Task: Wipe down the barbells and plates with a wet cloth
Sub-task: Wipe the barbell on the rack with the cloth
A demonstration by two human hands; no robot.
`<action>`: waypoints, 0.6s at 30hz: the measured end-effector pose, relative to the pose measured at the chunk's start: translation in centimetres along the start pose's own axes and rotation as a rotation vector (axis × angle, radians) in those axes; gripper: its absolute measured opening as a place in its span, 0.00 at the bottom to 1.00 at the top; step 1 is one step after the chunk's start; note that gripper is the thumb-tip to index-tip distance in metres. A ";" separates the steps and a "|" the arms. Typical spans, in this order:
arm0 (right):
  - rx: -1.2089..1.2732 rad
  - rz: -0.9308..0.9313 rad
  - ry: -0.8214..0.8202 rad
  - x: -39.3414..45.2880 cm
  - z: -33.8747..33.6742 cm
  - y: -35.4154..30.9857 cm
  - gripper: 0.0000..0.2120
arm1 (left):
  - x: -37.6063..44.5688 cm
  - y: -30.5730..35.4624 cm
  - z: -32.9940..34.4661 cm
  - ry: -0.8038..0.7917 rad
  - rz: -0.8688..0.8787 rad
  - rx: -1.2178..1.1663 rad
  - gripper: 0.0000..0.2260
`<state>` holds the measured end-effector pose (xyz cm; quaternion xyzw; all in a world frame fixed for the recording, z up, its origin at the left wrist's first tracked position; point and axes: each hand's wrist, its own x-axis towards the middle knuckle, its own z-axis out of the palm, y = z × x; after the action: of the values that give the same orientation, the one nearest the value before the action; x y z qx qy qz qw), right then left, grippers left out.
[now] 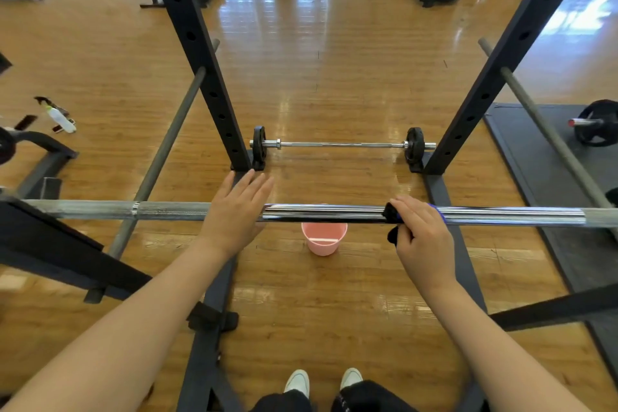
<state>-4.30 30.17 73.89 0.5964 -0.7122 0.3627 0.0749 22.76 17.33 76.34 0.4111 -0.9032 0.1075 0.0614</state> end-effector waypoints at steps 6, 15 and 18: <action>-0.015 0.050 0.032 -0.2 0.3 -0.9 0.19 | 0.5 -0.3 0.6 0.047 0.038 -0.010 0.25; -0.012 0.032 0.009 0.3 0.0 -0.9 0.20 | 1.6 -1.1 0.0 -0.370 -0.063 -0.121 0.16; 0.000 -0.048 -0.027 0.2 0.7 -1.6 0.18 | 1.5 -0.7 -0.2 -0.287 -0.046 -0.106 0.15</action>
<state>-2.72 29.54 74.18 0.6181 -0.6986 0.3527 0.0736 22.33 15.83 76.93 0.4392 -0.8973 -0.0015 -0.0443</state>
